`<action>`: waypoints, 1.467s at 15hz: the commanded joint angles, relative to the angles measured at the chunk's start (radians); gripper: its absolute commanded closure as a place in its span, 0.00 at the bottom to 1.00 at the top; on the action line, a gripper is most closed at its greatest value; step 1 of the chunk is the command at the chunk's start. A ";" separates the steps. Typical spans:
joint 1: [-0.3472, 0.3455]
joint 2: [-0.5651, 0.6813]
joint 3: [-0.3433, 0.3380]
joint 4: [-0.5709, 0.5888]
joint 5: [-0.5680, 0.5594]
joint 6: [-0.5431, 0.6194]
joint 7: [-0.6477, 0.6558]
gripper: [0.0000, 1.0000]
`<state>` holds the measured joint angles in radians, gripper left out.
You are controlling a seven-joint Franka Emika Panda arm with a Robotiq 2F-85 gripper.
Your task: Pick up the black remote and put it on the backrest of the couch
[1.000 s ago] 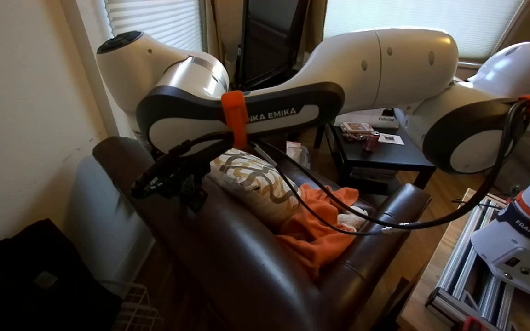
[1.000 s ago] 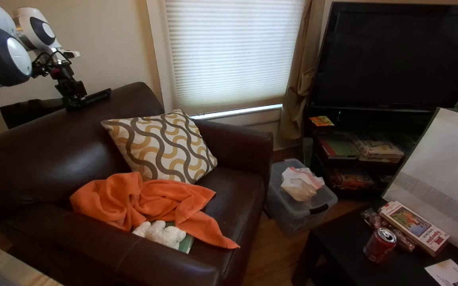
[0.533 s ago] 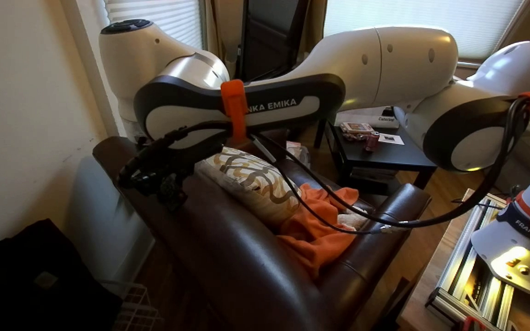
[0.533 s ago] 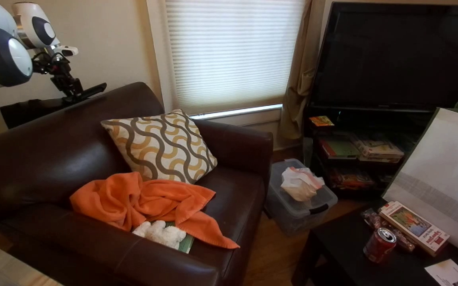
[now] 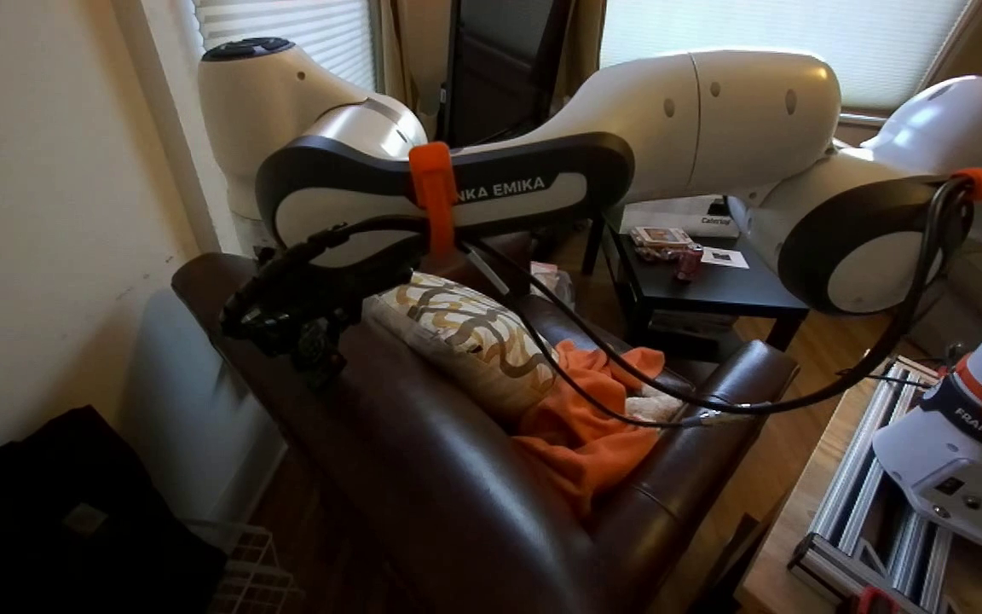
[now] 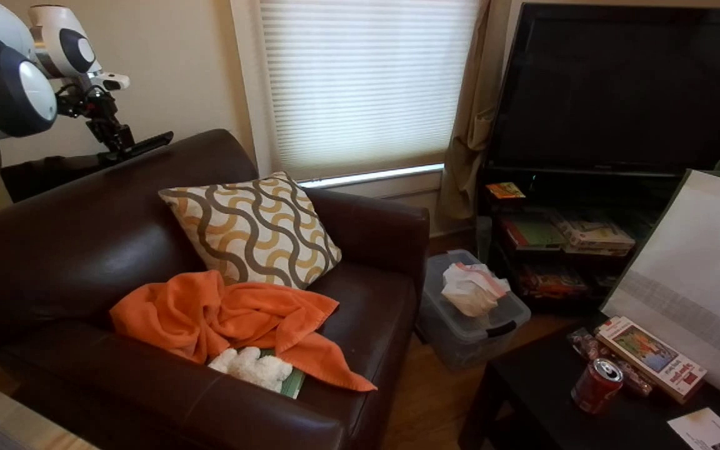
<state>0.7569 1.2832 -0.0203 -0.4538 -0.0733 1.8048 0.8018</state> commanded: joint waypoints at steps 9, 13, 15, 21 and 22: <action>-0.034 0.020 0.024 0.006 0.019 -0.015 -0.081 0.08; -0.032 0.020 0.015 0.005 0.011 -0.029 -0.080 0.00; -0.031 0.022 0.015 0.004 0.011 -0.033 -0.080 0.00; -0.008 -0.020 -0.013 -0.013 -0.019 -0.117 -0.045 0.00; -0.004 -0.026 -0.013 -0.007 -0.020 -0.123 -0.050 0.00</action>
<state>0.7352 1.2918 -0.0225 -0.4505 -0.0785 1.7253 0.7379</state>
